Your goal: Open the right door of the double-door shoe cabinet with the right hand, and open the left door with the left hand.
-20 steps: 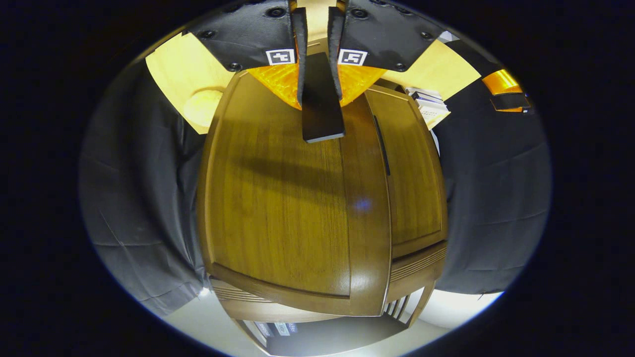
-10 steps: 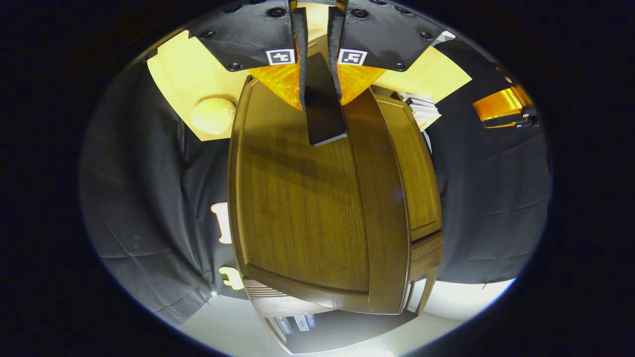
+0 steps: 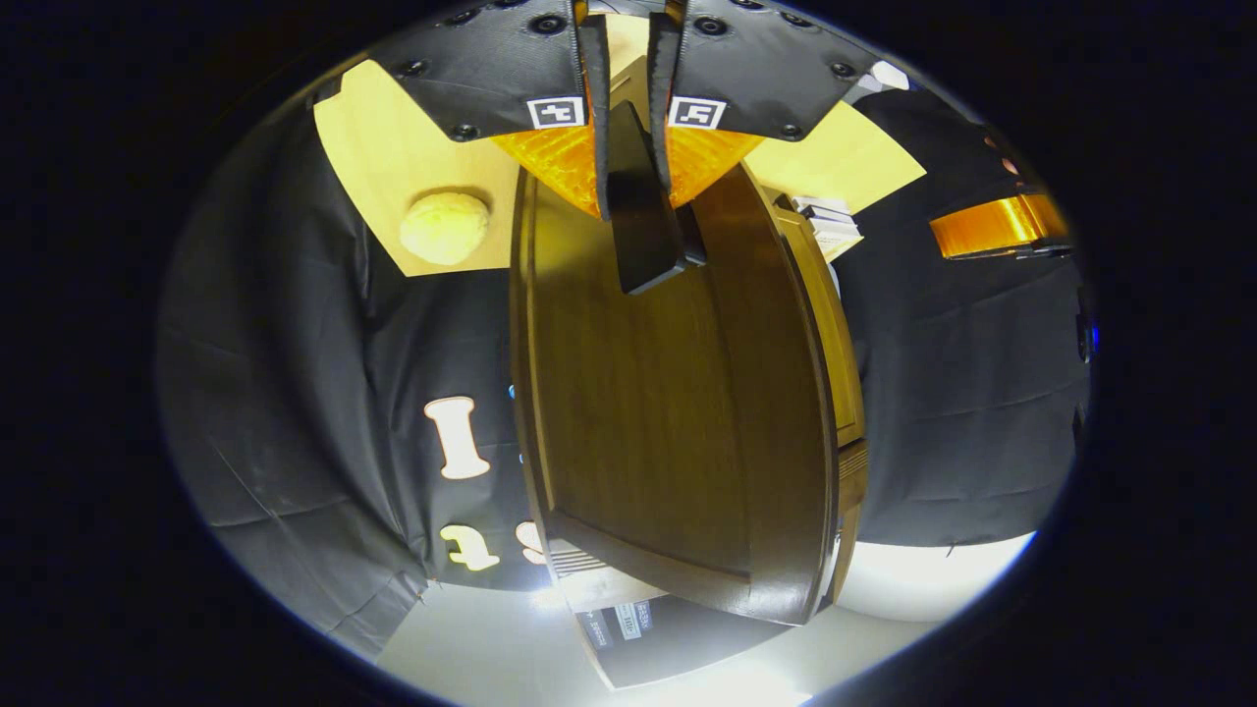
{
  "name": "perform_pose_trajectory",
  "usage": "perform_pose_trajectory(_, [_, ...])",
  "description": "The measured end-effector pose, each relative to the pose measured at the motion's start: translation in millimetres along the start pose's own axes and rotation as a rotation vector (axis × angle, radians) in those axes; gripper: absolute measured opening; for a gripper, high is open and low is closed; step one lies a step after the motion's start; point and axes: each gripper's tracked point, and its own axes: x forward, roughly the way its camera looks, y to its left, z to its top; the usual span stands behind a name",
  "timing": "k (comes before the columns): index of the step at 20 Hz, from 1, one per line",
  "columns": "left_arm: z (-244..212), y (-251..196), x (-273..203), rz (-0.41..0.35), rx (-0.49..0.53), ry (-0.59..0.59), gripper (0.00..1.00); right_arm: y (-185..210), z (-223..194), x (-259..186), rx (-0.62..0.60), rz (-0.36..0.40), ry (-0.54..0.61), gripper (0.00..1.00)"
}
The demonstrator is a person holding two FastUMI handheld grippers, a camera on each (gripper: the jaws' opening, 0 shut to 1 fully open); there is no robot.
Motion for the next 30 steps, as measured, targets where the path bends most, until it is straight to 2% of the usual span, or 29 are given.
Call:
perform_pose_trajectory(6, [3,-37,-4,0.025,0.038,0.003,0.98,-52,3,-15,0.014,0.015,-0.015,0.15])
perform_pose_trajectory(11, [-1,-62,-10,0.027,0.068,0.000,0.98,-96,7,-19,0.016,-0.012,-0.021,0.16])
perform_pose_trajectory(13, [0,-68,-7,0.026,0.075,0.003,0.98,-95,6,-19,0.029,0.016,-0.018,0.14])
perform_pose_trajectory(14, [1,-70,-5,0.025,0.076,0.002,0.98,-95,7,-20,0.025,0.016,-0.021,0.16])
perform_pose_trajectory(17, [4,-73,-4,0.026,0.079,0.001,0.98,-96,7,-21,0.002,-0.003,-0.038,0.16])
perform_pose_trajectory(24, [7,-60,11,0.043,0.069,0.009,0.98,-100,-3,-40,0.037,-0.023,-0.020,0.16])
perform_pose_trajectory(27, [13,-42,26,0.033,0.085,-0.009,0.99,-100,-2,-54,0.029,-0.062,-0.018,0.16])
perform_pose_trajectory(30, [19,-18,50,0.034,0.096,-0.007,0.98,-103,0,-70,0.039,-0.142,-0.023,0.13])
